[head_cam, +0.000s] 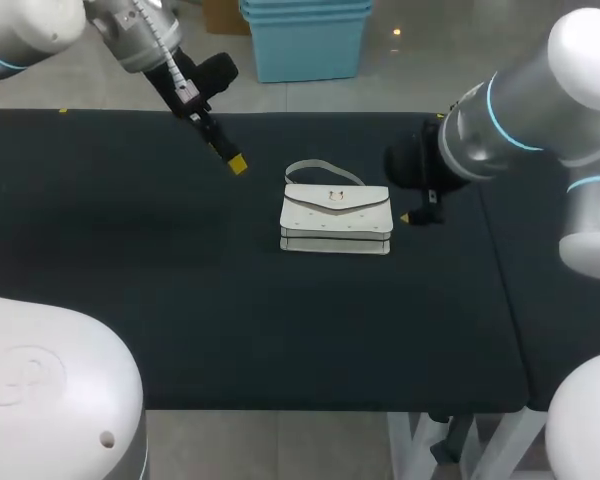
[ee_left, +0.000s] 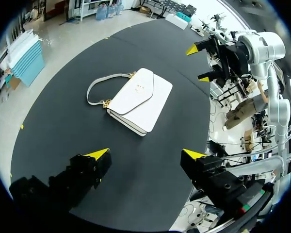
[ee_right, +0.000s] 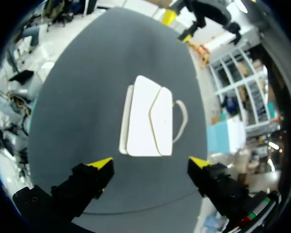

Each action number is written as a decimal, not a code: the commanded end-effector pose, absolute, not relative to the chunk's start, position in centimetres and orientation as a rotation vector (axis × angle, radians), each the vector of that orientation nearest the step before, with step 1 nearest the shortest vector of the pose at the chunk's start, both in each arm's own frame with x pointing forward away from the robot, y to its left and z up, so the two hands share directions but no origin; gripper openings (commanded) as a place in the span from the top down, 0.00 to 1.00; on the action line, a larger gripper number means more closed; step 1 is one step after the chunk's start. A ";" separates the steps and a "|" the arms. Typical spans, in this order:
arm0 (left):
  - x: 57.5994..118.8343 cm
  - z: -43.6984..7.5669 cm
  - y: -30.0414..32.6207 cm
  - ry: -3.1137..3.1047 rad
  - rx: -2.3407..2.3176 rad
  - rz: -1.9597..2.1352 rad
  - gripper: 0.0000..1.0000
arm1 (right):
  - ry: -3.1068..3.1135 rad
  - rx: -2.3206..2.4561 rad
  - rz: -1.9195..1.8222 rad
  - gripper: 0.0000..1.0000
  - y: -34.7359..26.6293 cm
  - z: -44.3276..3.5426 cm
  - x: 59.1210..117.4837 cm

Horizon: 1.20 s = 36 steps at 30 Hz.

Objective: Pick up the bag, open it, inspect its contents, close it, and place it on the opposite side

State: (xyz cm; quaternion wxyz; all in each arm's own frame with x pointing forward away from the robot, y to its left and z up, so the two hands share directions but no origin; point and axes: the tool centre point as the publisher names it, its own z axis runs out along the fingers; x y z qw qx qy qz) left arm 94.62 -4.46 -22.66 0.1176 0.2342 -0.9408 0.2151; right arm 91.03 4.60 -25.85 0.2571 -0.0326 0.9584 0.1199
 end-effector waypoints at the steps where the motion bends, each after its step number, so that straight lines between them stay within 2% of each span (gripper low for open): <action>1: 94.5 -22.7 -4.8 -2.776 0.618 0.649 0.00 | 2.582 -0.094 0.300 0.00 5.1 -25.8 91.1; 8: 96.9 -23.0 -5.7 -3.028 0.443 0.760 0.00 | 2.505 -0.119 0.259 0.00 6.6 -27.7 89.8; 15: 97.7 -23.5 -7.3 -3.162 0.075 0.827 0.00 | 2.439 -0.087 0.294 0.00 7.3 -30.0 89.0; 17: 98.4 -23.4 -7.6 -3.138 0.066 0.697 0.00 | 2.414 -0.084 0.298 0.00 7.6 -30.4 88.8; 27: 98.4 -23.4 -7.6 -3.138 0.066 0.697 0.00 | 2.369 -0.109 0.232 0.00 9.3 -32.6 88.6; 36: 99.1 -25.6 -9.3 -3.186 -0.388 0.903 0.00 | 2.351 -0.117 0.238 0.00 10.5 -34.1 89.5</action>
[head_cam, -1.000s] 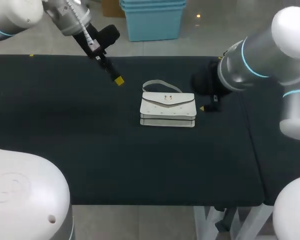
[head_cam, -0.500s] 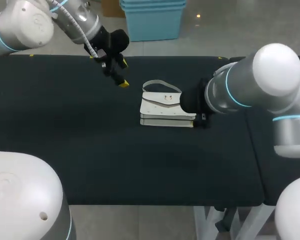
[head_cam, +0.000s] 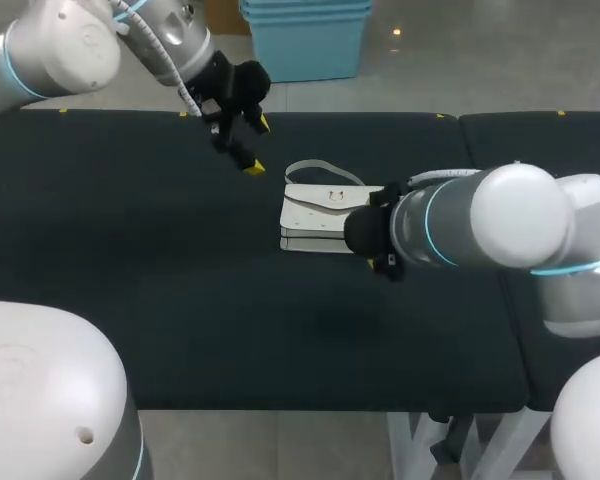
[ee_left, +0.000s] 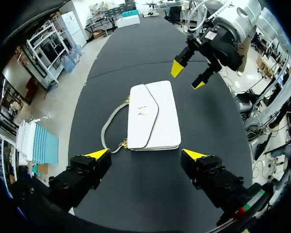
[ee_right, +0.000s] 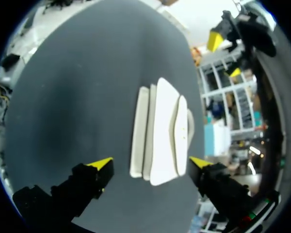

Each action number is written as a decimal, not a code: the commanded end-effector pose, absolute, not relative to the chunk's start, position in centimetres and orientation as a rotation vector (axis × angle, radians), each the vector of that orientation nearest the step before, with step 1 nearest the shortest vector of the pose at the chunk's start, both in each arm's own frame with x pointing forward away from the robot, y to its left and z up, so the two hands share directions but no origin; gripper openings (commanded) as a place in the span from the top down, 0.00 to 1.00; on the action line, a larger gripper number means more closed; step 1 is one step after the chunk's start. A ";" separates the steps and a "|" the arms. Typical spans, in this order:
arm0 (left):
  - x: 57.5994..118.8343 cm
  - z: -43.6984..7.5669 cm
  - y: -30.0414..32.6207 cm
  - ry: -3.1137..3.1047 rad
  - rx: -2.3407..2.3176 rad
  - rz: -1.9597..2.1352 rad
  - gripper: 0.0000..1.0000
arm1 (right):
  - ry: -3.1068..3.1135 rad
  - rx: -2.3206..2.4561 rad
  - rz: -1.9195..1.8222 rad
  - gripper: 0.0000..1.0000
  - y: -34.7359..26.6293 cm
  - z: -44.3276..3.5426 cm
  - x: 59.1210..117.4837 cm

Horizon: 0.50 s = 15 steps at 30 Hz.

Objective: Pick up the bag, open it, inspect its contents, close it, and place it on the opposite side

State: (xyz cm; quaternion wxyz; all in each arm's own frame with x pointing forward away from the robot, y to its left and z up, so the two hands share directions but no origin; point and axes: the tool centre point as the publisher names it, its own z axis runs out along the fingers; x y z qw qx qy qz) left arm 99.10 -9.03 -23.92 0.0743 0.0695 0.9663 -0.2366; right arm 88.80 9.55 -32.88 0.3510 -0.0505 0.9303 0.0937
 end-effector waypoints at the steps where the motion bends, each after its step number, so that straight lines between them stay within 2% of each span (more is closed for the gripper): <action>1: 99.2 -25.8 -9.5 2.810 0.343 -0.799 0.00 | 2.351 -0.115 0.234 0.00 10.6 -34.2 89.6; 2: 99.3 -25.9 -9.7 2.785 0.399 -0.797 0.00 | 2.352 -0.114 0.232 0.01 10.6 -34.3 89.7; 4: 99.2 -26.1 -10.0 2.747 0.464 -0.826 0.00 | 2.352 -0.109 0.234 0.10 10.7 -34.4 89.9; 8: 99.0 -26.4 -10.9 2.664 0.608 -0.849 0.00 | 2.352 -0.103 0.222 0.15 10.7 -34.8 90.5; 10: 98.9 -26.4 -11.2 2.646 0.649 -0.865 0.00 | 2.346 -0.094 0.222 0.24 10.6 -34.8 90.8; 15: 98.9 -26.5 -11.6 2.615 0.700 -0.873 0.00 | 2.336 -0.064 0.210 0.35 10.2 -35.3 91.5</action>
